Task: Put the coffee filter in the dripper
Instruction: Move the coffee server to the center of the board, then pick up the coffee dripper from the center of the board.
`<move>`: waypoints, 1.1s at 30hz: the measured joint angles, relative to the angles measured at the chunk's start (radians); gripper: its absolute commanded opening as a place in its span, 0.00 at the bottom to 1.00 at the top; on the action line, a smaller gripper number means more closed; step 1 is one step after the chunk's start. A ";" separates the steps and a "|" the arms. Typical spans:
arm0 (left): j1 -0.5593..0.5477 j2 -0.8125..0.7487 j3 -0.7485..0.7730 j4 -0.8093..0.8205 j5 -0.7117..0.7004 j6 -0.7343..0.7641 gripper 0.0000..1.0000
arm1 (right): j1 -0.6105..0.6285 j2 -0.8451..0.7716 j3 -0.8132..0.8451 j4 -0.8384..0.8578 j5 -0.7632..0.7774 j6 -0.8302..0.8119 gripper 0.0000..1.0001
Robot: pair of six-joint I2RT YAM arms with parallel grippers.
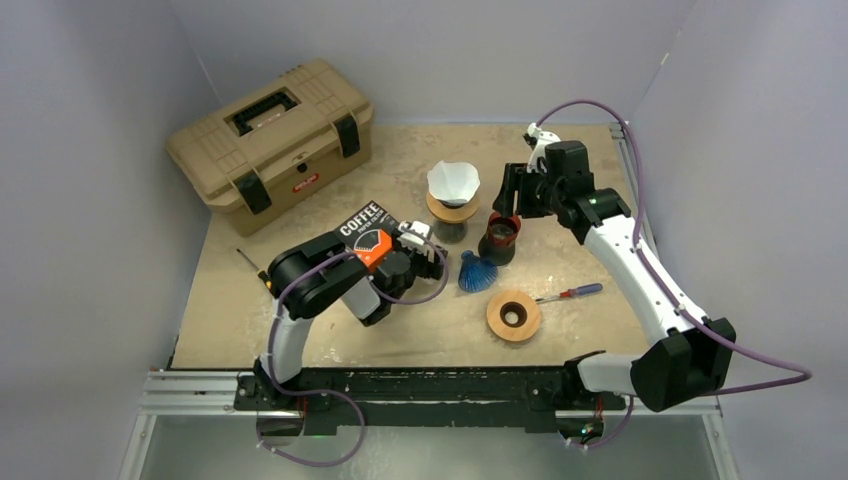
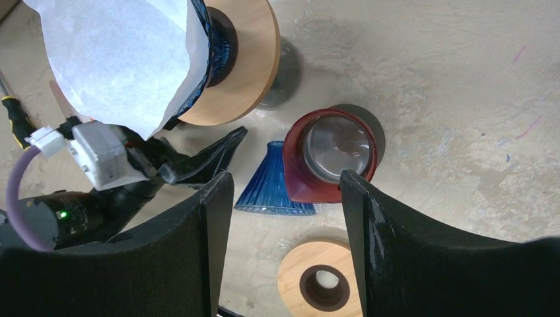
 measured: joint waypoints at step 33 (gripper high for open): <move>-0.171 -0.193 -0.262 0.117 0.074 0.008 0.72 | 0.000 0.000 -0.003 0.002 -0.001 -0.002 0.64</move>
